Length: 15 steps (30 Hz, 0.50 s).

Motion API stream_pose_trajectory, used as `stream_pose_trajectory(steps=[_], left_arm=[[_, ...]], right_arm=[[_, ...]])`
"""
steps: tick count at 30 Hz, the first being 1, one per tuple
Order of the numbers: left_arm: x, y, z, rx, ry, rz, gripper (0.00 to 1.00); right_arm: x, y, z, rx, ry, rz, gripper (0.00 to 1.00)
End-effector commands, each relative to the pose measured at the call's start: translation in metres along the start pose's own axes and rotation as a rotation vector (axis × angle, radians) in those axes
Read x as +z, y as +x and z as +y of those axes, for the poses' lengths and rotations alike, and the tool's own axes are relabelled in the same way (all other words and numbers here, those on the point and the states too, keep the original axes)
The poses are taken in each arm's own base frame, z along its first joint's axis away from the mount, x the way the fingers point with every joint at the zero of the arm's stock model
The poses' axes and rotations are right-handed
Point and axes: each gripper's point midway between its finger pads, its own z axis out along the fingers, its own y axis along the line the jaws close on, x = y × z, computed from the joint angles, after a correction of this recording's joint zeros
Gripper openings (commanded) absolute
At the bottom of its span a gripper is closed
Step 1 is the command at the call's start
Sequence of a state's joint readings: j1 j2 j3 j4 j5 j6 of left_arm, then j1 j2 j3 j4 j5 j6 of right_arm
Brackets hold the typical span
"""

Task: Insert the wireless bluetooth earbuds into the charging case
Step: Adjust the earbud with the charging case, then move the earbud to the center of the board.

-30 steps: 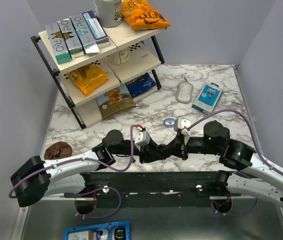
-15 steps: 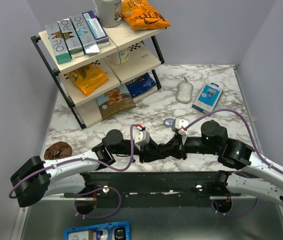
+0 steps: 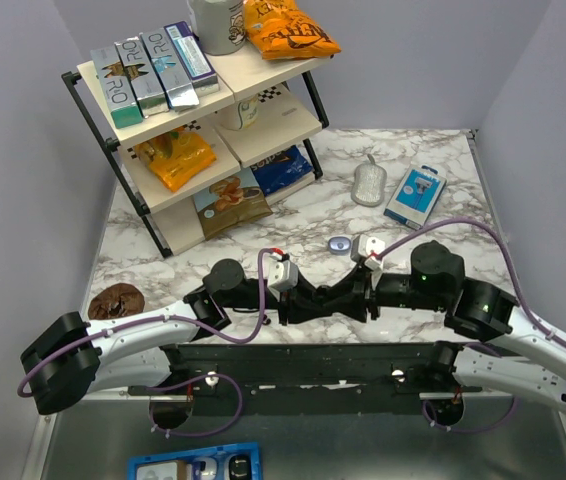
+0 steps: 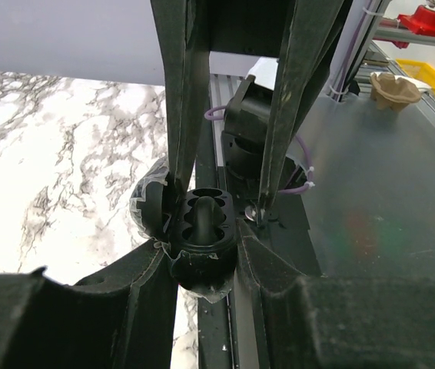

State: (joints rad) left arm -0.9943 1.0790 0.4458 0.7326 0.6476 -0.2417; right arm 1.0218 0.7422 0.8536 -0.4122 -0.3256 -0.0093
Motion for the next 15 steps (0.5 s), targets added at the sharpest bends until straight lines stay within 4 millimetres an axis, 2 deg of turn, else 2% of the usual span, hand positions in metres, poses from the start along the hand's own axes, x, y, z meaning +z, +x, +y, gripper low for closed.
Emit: stream_pose_trajectory(steps=[1, 5, 6, 7, 9, 10, 11, 12, 13, 14, 15], left_arm=[[0.001, -0.014, -0.004, 0.035, 0.024, -0.043, 0.00], [0.000, -0.010, -0.002, 0.034, 0.012, -0.034, 0.00], [-0.001, -0.009, 0.000, 0.034, -0.003, -0.033, 0.00], [-0.002, -0.009, 0.002, 0.038, -0.016, -0.035, 0.00], [-0.005, -0.001, 0.012, 0.036, -0.079, -0.004, 0.00], [-0.009, -0.004, 0.022, 0.045, -0.151, -0.008, 0.00], [-0.014, 0.005, 0.030, 0.029, -0.200, 0.031, 0.00], [-0.019, 0.008, 0.035, 0.032, -0.239, 0.048, 0.00], [-0.025, 0.002, 0.042, 0.043, -0.300, 0.035, 0.00], [-0.033, 0.011, 0.045, 0.035, -0.332, 0.060, 0.00], [-0.038, 0.012, 0.049, 0.036, -0.370, 0.061, 0.00]], right_arm=[[-0.013, -0.028, -0.001, 0.012, 0.040, -0.075, 0.45], [-0.030, -0.048, -0.009, 0.022, 0.122, -0.169, 0.45], [-0.041, -0.060, -0.013, 0.020, 0.160, -0.237, 0.45], [-0.049, -0.064, -0.028, 0.049, 0.258, -0.272, 0.45], [-0.058, -0.060, -0.051, 0.116, 0.398, -0.307, 0.46], [-0.066, -0.057, -0.068, 0.145, 0.507, -0.318, 0.47], [-0.064, -0.046, -0.075, 0.167, 0.548, -0.294, 0.47], [-0.062, -0.038, -0.080, 0.191, 0.578, -0.272, 0.48], [-0.056, -0.029, -0.087, 0.230, 0.613, -0.247, 0.49], [-0.052, -0.021, -0.089, 0.248, 0.623, -0.222, 0.50], [-0.045, -0.010, -0.091, 0.262, 0.630, -0.190, 0.50]])
